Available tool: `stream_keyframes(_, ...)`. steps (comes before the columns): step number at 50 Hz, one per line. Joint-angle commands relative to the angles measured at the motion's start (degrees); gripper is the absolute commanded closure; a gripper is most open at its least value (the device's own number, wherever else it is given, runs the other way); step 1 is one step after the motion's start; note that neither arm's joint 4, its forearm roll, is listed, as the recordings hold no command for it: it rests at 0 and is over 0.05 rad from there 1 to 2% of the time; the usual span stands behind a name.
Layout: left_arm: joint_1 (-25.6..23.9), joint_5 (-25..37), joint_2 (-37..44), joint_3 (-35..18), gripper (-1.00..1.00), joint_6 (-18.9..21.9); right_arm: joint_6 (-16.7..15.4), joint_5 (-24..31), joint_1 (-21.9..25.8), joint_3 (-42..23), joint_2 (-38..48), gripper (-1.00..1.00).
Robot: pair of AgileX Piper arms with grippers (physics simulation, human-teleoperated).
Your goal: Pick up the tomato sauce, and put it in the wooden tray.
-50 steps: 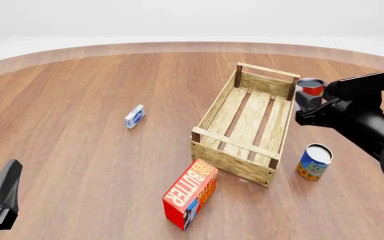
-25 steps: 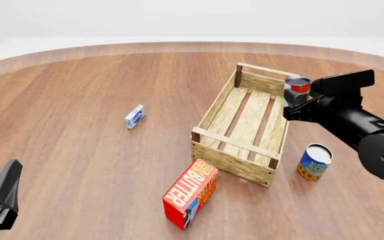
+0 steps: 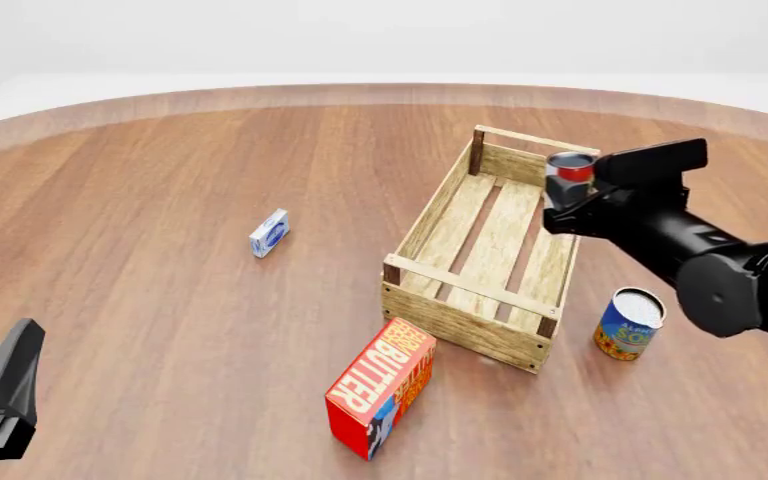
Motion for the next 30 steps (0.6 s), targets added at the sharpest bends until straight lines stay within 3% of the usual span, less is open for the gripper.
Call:
stream_keyframes(1,0.0,0.0,0.0,0.0,-1.0,0.0,1.6,-2.0,0.4,-1.5,3.2,1.0)
stream_keyframes(30,0.0,0.0,0.0,0.0,-1.0,0.0,3.3,-8.8,-0.5,-2.0,6.9,1.0)
